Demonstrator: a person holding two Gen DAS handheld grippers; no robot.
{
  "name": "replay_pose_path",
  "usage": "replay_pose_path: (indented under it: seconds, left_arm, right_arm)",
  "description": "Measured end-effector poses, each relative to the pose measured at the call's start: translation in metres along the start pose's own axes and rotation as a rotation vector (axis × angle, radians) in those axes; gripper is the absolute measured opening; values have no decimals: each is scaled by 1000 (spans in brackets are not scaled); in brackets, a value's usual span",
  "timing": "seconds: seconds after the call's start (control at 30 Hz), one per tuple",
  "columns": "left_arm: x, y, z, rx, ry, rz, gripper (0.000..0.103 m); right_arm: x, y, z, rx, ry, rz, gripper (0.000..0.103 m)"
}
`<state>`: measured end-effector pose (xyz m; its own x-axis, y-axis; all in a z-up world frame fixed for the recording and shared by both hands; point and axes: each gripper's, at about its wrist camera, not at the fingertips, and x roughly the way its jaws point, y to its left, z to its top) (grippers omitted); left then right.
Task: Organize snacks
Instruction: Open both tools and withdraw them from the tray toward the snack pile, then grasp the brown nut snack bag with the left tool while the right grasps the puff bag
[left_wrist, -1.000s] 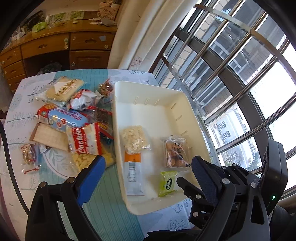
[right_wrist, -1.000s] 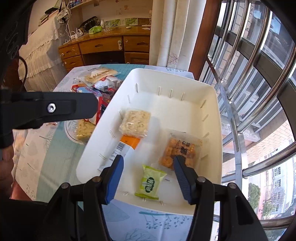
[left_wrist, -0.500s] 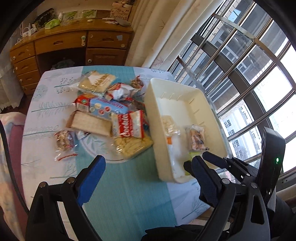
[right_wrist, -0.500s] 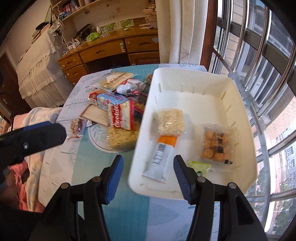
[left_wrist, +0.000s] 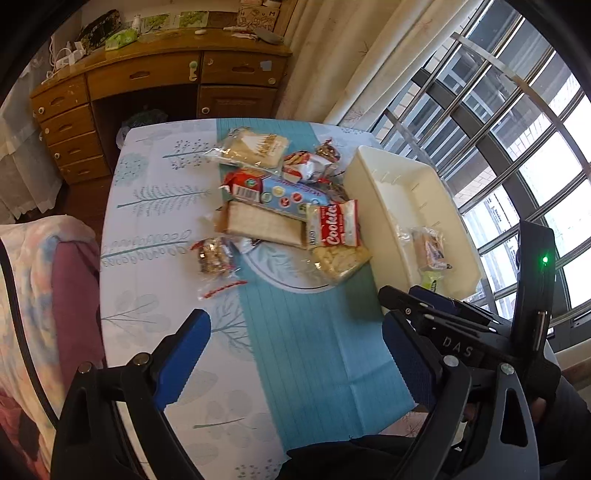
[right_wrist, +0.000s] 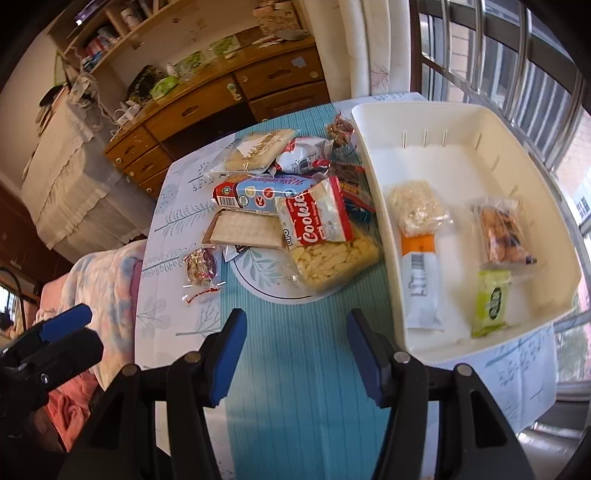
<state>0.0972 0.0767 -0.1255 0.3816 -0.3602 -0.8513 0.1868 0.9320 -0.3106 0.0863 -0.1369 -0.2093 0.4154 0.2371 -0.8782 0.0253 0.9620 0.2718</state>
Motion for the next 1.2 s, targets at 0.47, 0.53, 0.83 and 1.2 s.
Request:
replay_pose_path:
  seconds: [0.47,0.53,0.83,1.2]
  left_arm:
    - [30,71,15,3,137,16,93]
    - [40,75,19,-8,160,24,93]
    - [106,91,40,-89,247,84,93]
    - [166,106,50,-208,313,113,93]
  right_arm:
    - [37,-4,-14,397,17,-69,57]
    - [44,-5,-11,425,26,-75,58]
    - [78,-2,1,473,1,-109,75]
    - [123,-9,13,443,-62,-205,76]
